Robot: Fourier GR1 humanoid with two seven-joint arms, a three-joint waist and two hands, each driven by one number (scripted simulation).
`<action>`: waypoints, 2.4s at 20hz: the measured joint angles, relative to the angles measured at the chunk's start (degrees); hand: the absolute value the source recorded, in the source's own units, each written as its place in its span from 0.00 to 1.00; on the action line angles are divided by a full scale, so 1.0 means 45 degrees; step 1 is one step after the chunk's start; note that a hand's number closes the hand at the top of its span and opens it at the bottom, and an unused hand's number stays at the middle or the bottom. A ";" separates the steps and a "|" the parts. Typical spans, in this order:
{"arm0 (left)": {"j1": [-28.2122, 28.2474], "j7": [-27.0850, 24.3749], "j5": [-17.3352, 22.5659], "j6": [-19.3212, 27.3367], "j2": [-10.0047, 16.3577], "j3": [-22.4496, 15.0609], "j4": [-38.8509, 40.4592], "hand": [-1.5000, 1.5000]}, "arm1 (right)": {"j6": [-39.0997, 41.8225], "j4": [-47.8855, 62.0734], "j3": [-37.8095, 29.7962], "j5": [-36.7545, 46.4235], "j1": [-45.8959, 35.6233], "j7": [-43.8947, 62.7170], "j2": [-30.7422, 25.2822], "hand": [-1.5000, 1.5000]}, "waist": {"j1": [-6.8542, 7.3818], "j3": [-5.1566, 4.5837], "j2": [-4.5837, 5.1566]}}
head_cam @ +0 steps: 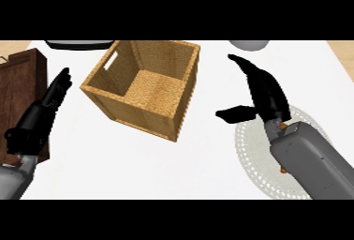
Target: Pick the croissant from the placemat and place it in the basket
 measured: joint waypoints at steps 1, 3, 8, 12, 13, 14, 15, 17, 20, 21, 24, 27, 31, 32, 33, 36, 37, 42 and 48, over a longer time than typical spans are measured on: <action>0.0013 -0.0037 0.0005 -0.0026 0.0005 0.0024 0.0042 0.50 | 0.0763 0.0049 0.0178 0.0144 -0.0356 0.0560 -0.0442 0.00 | 0.0022 -0.0009 0.0000; -0.0075 0.0048 -0.0001 -0.0062 0.0007 0.0015 0.0011 0.50 | 0.2520 0.0096 0.0613 0.0184 -0.0990 0.1490 -0.1235 0.00 | 0.0052 -0.0016 -0.0006; -0.0074 0.0024 0.0002 -0.0173 0.0002 0.0051 -0.0004 0.50 | 0.7192 -0.0109 0.1228 -0.1222 -0.2438 0.3668 -0.2252 0.00 | 0.0148 0.0007 0.0020; -0.0250 0.0050 -0.0029 -0.0221 -0.0100 0.0153 0.0090 0.50 | 0.9930 -0.0115 0.0922 -0.3147 -0.3466 0.4977 -0.2537 0.00 | 0.0111 0.0048 0.0086; -0.0262 0.0038 -0.0056 -0.0208 -0.0167 0.0161 0.0113 0.50 | 1.0370 -0.0065 0.0814 -0.3598 -0.3655 0.5130 -0.2630 0.00 | 0.0105 0.0055 0.0097; -0.0202 -0.0034 -0.0086 -0.0234 -0.0179 0.0181 0.0131 0.50 | 1.0766 0.0012 0.0694 -0.4027 -0.3812 0.5241 -0.2786 0.00 | 0.0106 0.0062 0.0104; -0.0169 0.0042 -0.0113 -0.0220 -0.0162 0.0201 -0.0021 0.50 | 1.1115 0.0171 0.0586 -0.4362 -0.3940 0.5257 -0.2987 0.00 | 0.0135 0.0069 0.0110; -0.0156 0.0180 -0.0196 -0.0205 -0.0243 0.0189 -0.0145 0.50 | 1.1492 0.0530 0.0534 -0.4759 -0.4141 0.5328 -0.3097 0.00 | 0.0173 0.0083 0.0136; -0.0272 0.0246 -0.0273 -0.0311 -0.0318 0.0303 0.0031 0.50 | 1.1892 0.0463 0.0498 -0.5403 -0.4085 0.5474 -0.3495 0.00 | 0.0088 0.0093 0.0146; -0.0219 0.0128 -0.0309 -0.0350 -0.0385 0.0328 0.0107 0.50 | 1.2043 0.0462 0.0456 -0.5569 -0.4060 0.5466 -0.3672 0.00 | 0.0083 0.0097 0.0152; -0.0010 0.0065 -0.0313 -0.0551 -0.0342 0.0532 -0.0068 0.50 | 1.2337 0.0465 0.0595 -0.5530 -0.3659 0.5354 -0.3903 0.00 | 0.0131 0.0106 0.0167; -0.0208 0.0161 -0.0526 -0.0569 -0.0560 0.0603 0.0038 0.50 | 1.2578 0.0390 0.0724 -0.5262 -0.3174 0.5175 -0.4027 0.00 | 0.0121 0.0113 0.0189; -0.0224 -0.0050 -0.0593 -0.0838 -0.0712 0.0827 0.0349 0.50 | 1.2813 0.0534 0.1042 -0.4939 -0.2699 0.5134 -0.4020 0.00 | 0.0147 0.0114 0.0206; -0.0217 0.0085 -0.0632 -0.0849 -0.0708 0.0846 0.0189 0.50 | 1.2867 0.0500 0.1099 -0.4913 -0.2542 0.5145 -0.4038 0.00 | 0.0152 0.0115 0.0201; -0.0091 0.0032 -0.0720 -0.0822 -0.0767 0.0846 0.0109 0.50 | 1.2954 0.0515 0.1162 -0.4795 -0.2364 0.5079 -0.4084 0.00 | 0.0165 0.0117 0.0199; -0.0017 0.0166 -0.0887 -0.0860 -0.0936 0.0903 0.0012 0.50 | 1.2933 0.0451 0.1317 -0.4341 -0.1724 0.5077 -0.3938 0.00 | 0.0156 0.0121 0.0202; 0.0041 0.0090 -0.0916 -0.0918 -0.0984 0.0993 0.0004 0.50 | 1.2971 0.0389 0.1226 -0.4232 -0.1546 0.5048 -0.3997 0.00 | 0.0156 0.0122 0.0204; -0.0165 0.0031 -0.1313 -0.1181 -0.1377 0.1236 0.0405 0.50 | 1.3167 0.0556 0.1074 -0.2864 -0.0628 0.4493 -0.3881 0.00 | 0.0161 0.0125 0.0223; 0.0007 -0.0099 -0.1618 -0.1725 -0.1704 0.1776 0.0521 0.50 | 1.3102 0.0299 0.0513 -0.1214 0.0485 0.3880 -0.3572 0.00 | 0.0168 0.0125 0.0221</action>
